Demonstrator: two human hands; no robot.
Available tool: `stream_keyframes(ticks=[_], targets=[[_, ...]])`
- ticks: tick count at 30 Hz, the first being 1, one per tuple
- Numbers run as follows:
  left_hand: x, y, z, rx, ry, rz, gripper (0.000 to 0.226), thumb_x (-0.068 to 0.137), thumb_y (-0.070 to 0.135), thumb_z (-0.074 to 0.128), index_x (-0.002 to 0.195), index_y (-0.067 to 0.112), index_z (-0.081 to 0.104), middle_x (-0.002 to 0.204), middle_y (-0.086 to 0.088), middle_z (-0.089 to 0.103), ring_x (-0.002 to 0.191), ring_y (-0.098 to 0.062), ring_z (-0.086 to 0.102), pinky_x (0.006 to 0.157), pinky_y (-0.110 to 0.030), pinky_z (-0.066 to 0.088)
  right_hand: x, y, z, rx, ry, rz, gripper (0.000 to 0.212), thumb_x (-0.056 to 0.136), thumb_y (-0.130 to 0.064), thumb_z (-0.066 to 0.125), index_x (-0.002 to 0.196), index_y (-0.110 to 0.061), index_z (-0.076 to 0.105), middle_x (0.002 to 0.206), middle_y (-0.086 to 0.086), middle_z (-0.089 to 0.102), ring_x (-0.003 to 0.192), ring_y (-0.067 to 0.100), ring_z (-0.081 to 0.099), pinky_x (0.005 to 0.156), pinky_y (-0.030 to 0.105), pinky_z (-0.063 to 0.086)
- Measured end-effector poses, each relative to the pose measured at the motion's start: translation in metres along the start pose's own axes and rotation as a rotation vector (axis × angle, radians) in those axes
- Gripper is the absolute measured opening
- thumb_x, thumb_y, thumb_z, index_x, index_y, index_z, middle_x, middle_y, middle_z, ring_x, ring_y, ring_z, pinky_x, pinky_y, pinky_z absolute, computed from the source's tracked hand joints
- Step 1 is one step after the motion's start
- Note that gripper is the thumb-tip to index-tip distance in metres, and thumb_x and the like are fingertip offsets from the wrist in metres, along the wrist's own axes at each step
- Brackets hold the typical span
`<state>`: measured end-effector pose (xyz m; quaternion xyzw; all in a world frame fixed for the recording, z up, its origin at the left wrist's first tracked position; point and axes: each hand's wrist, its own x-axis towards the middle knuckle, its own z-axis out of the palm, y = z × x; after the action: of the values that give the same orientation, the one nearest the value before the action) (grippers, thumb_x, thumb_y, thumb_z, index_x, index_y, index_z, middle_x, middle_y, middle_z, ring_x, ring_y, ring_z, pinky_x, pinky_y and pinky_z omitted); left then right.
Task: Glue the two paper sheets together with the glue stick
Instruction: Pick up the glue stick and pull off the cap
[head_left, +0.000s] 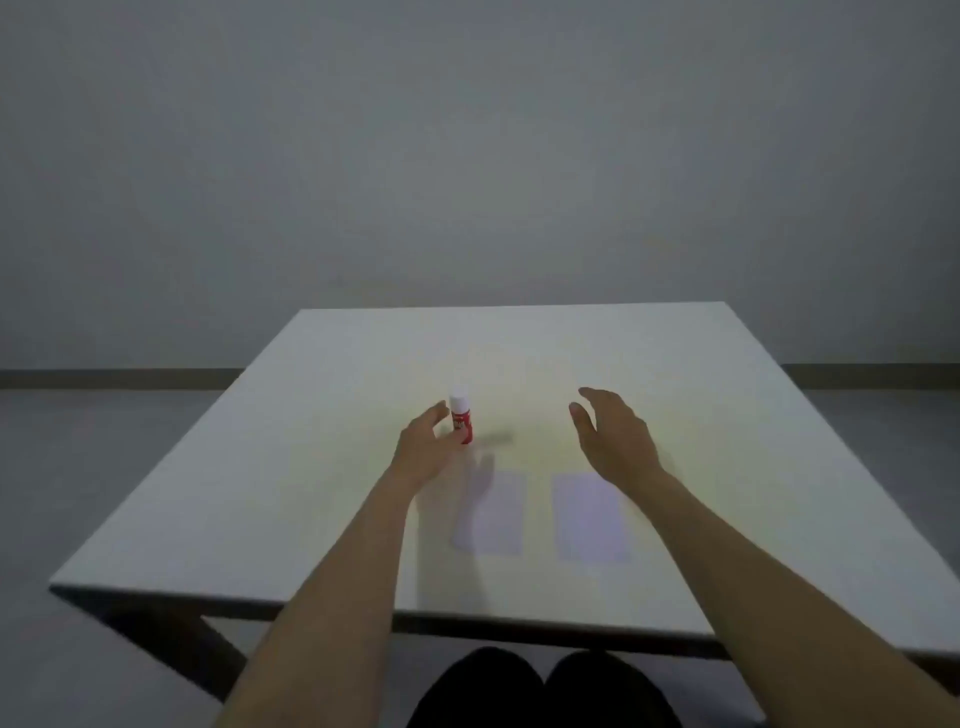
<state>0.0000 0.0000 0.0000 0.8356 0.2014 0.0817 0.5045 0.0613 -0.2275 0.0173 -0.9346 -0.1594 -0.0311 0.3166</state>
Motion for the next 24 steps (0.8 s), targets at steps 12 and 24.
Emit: stream_keyframes(ticks=[12,24], targets=[[-0.020,0.021,0.012,0.217,0.152,0.381,0.028,0.074,0.018,0.076,0.102,0.013,0.071,0.081,0.002,0.063,0.072,-0.014,0.055,0.065,-0.020,0.042,0.014,-0.062,-0.010,0.391,-0.185,0.077,0.055,0.087,-0.062,0.041,0.098,-0.012,0.063,0.061,0.008,0.068,0.039,0.016,0.057,0.047,0.024,0.045],[-0.037,0.042,0.005,0.531,0.241,0.637,0.033,0.079,0.029,0.072,0.111,0.021,0.070,0.098,0.004,0.068,0.079,-0.018,0.064,0.061,-0.020,0.037,0.002,-0.066,-0.026,0.514,-0.428,0.131,0.045,0.084,-0.052,0.057,0.109,-0.016,0.055,0.085,0.004,0.065,0.052,0.016,0.062,0.047,0.023,0.046]])
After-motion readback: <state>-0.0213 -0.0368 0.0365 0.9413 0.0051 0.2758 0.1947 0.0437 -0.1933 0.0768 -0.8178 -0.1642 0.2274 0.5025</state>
